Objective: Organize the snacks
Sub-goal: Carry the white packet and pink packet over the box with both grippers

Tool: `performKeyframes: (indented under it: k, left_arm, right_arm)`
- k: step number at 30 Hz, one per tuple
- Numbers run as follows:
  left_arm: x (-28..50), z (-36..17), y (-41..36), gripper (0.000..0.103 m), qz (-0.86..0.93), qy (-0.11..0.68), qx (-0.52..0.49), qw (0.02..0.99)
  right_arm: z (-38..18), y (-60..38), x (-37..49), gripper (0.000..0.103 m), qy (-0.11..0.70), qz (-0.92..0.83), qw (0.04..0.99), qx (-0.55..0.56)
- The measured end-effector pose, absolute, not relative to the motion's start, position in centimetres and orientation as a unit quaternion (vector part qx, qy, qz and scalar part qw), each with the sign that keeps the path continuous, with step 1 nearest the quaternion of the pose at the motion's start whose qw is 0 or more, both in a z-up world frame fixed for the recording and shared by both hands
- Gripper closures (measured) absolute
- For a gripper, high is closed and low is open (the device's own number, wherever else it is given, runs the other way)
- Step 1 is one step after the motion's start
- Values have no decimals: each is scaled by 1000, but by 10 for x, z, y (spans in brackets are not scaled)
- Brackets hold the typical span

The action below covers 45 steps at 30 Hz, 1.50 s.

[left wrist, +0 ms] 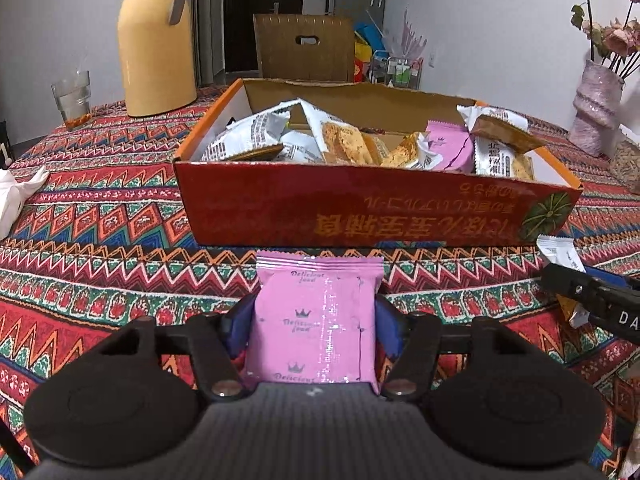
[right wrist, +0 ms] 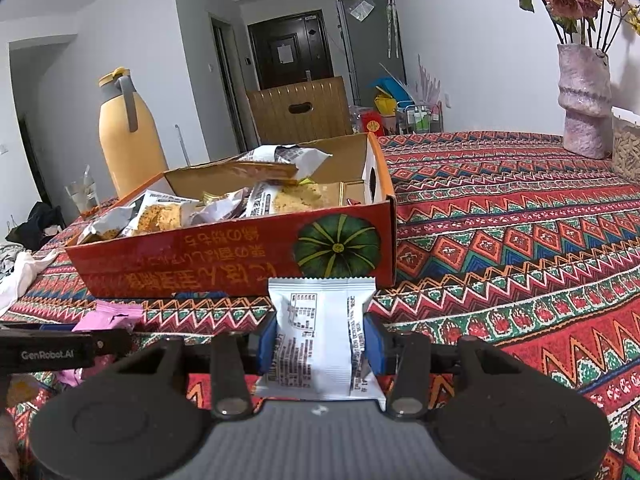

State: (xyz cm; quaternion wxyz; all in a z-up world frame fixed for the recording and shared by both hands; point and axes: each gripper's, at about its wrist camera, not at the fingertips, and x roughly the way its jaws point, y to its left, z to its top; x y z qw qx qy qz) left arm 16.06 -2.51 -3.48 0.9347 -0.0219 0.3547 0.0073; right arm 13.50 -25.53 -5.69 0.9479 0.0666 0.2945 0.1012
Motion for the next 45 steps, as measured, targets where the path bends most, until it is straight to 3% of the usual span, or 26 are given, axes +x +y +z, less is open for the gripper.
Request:
performKeyframes:
  k: [25, 45]
  left_arm:
    - [139, 20, -26, 40, 8, 268, -22, 963]
    - [179, 85, -11, 40, 34, 199, -42, 978]
  right_arm:
    - [-23, -240, 115, 59, 233, 131, 963, 42]
    - [38, -210, 158, 59, 167, 141, 976, 22]
